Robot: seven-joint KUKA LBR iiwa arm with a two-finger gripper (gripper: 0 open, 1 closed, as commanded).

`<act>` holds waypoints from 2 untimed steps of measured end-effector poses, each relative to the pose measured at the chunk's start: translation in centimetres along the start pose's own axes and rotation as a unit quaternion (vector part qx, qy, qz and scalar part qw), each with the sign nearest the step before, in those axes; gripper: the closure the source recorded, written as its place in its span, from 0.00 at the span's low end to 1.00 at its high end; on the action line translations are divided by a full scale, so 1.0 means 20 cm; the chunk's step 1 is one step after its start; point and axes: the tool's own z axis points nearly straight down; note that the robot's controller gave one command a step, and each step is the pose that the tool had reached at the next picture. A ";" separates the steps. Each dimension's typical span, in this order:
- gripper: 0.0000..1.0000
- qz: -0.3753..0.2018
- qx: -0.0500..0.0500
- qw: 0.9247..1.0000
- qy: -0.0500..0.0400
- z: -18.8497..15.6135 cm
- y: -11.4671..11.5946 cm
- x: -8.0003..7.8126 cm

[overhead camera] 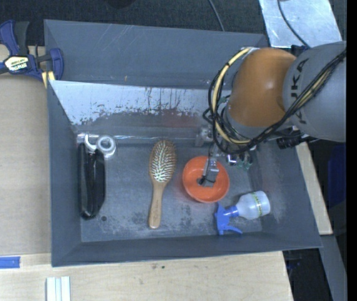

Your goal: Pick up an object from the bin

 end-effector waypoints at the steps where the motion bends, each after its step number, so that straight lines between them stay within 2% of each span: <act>1: 0.00 -0.291 0.002 0.957 -0.005 0.25 -0.03 -0.12; 2: 1.00 -0.029 -0.001 1.000 -0.002 0.32 -0.13 -0.06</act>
Offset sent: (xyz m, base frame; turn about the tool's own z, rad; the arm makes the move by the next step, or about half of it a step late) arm 0.0076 -0.0286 -0.0659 -0.0568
